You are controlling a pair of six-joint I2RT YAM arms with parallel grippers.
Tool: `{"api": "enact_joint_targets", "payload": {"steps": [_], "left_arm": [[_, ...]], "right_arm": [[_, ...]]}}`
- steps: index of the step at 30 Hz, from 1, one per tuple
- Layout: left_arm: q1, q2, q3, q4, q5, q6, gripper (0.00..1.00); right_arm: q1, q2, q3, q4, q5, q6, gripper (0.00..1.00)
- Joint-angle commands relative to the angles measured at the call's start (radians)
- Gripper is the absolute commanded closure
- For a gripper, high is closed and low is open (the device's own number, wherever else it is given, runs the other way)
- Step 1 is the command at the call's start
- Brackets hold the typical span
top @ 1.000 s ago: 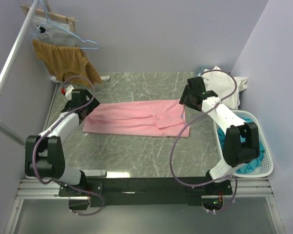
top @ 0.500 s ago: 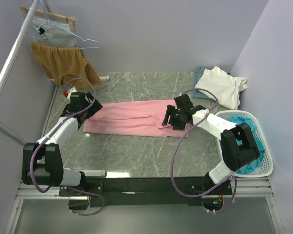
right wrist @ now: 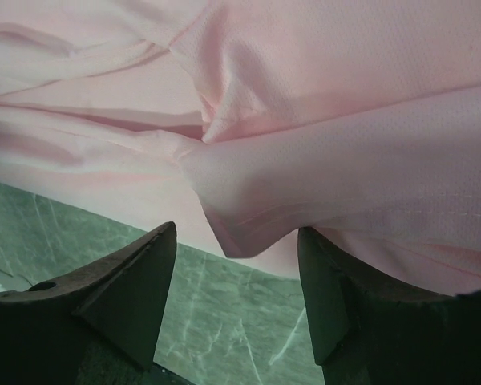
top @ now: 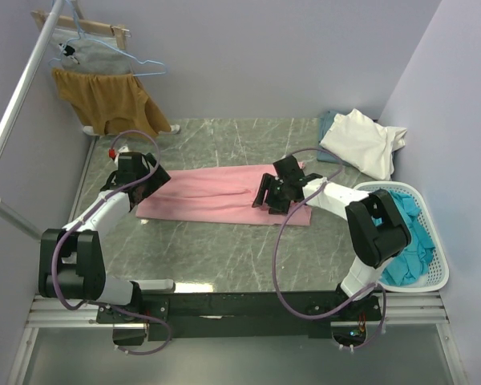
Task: Fold and stack the t-shirts
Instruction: Rotate the tshirt 100 degrees
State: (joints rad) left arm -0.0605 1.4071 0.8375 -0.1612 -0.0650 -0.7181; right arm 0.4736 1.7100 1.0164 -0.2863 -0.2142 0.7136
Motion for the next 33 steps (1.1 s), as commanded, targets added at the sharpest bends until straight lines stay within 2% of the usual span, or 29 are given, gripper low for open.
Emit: {"api": "enact_joint_targets", "payload": {"steps": [1,4,8,12,18,20,25,33], "left_arm": [[-0.005,0.009,0.008,0.028,0.010,0.017,0.01],[-0.005,0.015,0.014,0.025,0.008,0.020,0.00],[-0.005,0.021,0.017,0.019,0.001,0.023,0.01],[-0.005,0.024,0.021,0.008,-0.005,0.026,0.01],[-0.005,0.021,0.022,-0.004,-0.016,0.031,0.01],[-0.005,0.015,0.023,-0.008,-0.019,0.032,0.01],[-0.005,0.015,0.023,0.008,-0.007,0.032,0.01],[-0.009,0.041,0.038,0.153,0.134,0.042,0.01]], "right_arm": [[0.007,0.034,0.082,0.030,0.010,-0.002,0.33],[0.007,0.066,0.129,0.015,0.027,-0.029,0.41],[0.003,0.126,0.221,-0.020,0.053,-0.069,0.41],[-0.004,0.213,0.387,-0.085,0.113,-0.108,0.40],[-0.021,0.290,0.572,-0.220,0.403,-0.172,0.34],[-0.036,0.252,0.562,-0.231,0.456,-0.189,0.33],[-0.049,0.068,0.381,-0.171,0.475,-0.201,0.29],[-0.055,0.026,0.226,-0.111,0.297,-0.183,0.28]]}}
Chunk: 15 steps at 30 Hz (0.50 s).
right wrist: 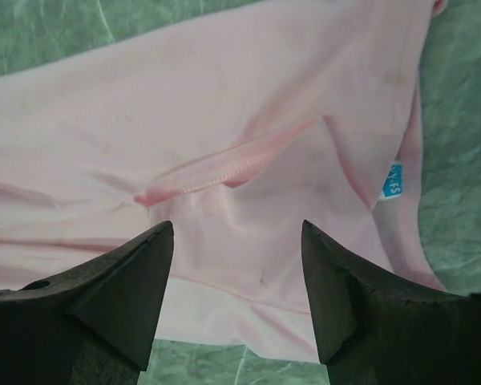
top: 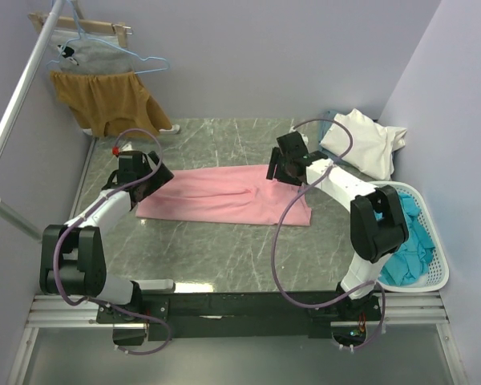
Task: Fold and stack the t-shirts
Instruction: Rotate the tshirt 100 degrees
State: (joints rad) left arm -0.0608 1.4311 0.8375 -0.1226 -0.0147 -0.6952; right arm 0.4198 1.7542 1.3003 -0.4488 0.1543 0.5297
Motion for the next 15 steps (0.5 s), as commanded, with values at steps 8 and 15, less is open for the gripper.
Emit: {"api": "enact_joint_targets", "payload": {"steps": [8,15], "left_arm": [[-0.034,0.187,0.127,0.179,0.136,0.042,0.00],[-0.060,0.314,0.173,0.057,0.053,0.051,0.00]], "right_arm": [[-0.021,0.030,-0.122,0.091,-0.107,0.026,0.28],[-0.062,0.091,-0.105,0.046,-0.058,0.044,0.28]]}}
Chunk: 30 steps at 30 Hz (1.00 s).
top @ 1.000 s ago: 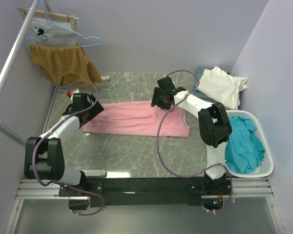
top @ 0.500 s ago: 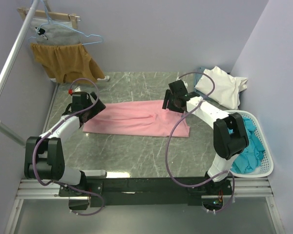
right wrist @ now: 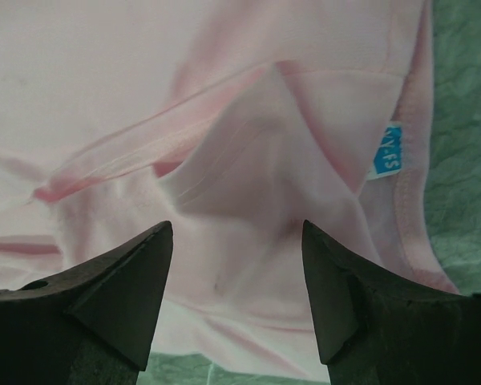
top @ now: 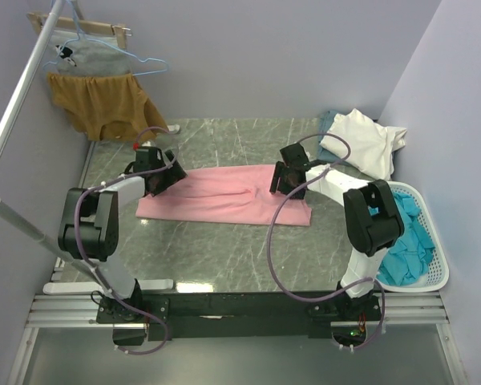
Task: Fold and stack the t-shirts
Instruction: Rotate the tshirt 100 degrees
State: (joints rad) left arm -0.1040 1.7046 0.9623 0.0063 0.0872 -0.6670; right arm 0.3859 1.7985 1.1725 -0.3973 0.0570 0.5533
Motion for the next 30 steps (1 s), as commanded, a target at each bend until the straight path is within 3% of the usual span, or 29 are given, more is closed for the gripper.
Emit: {"api": "enact_joint_targets", "payload": {"steps": [1,9,16,20,26,30], "left_arm": [[-0.025,0.046,0.049,-0.115,-0.059,0.021,0.01],[-0.117,-0.003,-0.098,-0.198,-0.029,-0.034,0.00],[-0.302,-0.154,-0.296,-0.221,0.061,-0.140,0.01],[-0.411,-0.300,-0.462,-0.236,0.121,-0.241,0.00],[-0.513,-0.589,-0.615,-0.327,0.193,-0.335,0.01],[-0.531,-0.772,-0.596,-0.342,0.226,-0.324,0.01]], "right_arm": [[-0.033,0.058,0.033,-0.029,0.043,0.022,0.27],[-0.047,0.223,0.249,-0.185,0.138,0.000,0.27],[-0.048,0.407,0.548,-0.326,0.158,-0.064,0.27],[-0.047,0.534,0.830,-0.409,0.098,-0.125,0.26],[-0.048,0.774,1.312,-0.519,-0.129,-0.254,0.24],[-0.064,0.686,1.235,-0.332,-0.292,-0.242,0.22]]}}
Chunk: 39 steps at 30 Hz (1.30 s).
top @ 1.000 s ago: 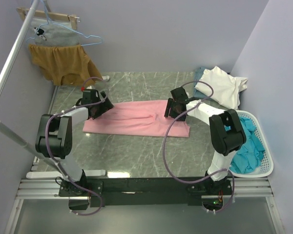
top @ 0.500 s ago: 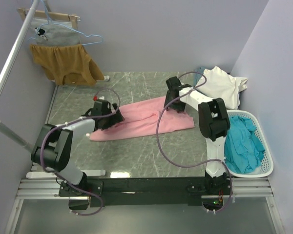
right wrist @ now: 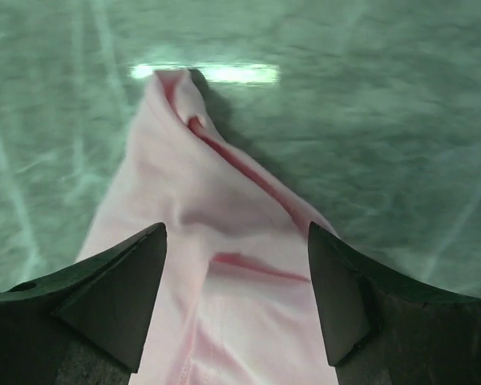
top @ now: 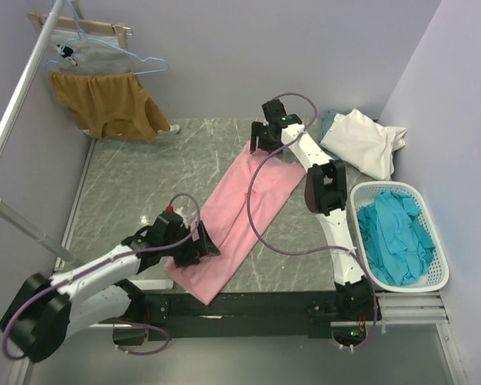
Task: Fold and stack the t-shirts
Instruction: Rotate the tshirt 100 degrees
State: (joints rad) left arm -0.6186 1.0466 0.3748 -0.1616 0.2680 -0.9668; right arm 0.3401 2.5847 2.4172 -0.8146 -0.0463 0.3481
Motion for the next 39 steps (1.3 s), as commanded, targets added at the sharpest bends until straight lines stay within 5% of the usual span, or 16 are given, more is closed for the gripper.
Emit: {"api": "enact_joint_targets", "payload": {"steps": [1,4,10,13,18,24,31,39], "left_arm": [[-0.017,-0.137,0.050,-0.183,0.015,-0.001,0.01],[-0.017,-0.134,0.197,-0.162,-0.130,0.071,0.01],[-0.012,0.273,0.618,-0.135,-0.397,0.330,0.00],[-0.012,0.492,0.812,-0.077,-0.366,0.420,0.00],[-0.009,0.772,1.070,-0.006,-0.112,0.519,0.01],[-0.009,1.085,1.347,-0.021,0.152,0.600,0.01],[0.013,1.285,1.476,-0.033,0.122,0.639,0.00],[0.155,1.509,1.723,-0.102,0.155,0.611,0.01]], "right_arm": [[-0.033,-0.139,-0.050,0.168,-0.199,-0.014,0.22],[-0.062,-0.348,-0.278,0.360,-0.170,0.011,0.21],[-0.084,-0.714,-0.696,0.474,-0.058,0.012,0.18],[-0.084,-0.817,-0.846,0.433,0.025,0.049,0.18],[-0.081,-0.998,-1.133,0.417,0.137,0.101,0.18],[-0.078,-1.166,-1.365,0.423,0.074,0.117,0.18],[0.049,-1.261,-1.544,0.488,-0.139,0.134,0.18],[0.296,-1.118,-1.502,0.589,-0.302,0.192,0.19]]}}
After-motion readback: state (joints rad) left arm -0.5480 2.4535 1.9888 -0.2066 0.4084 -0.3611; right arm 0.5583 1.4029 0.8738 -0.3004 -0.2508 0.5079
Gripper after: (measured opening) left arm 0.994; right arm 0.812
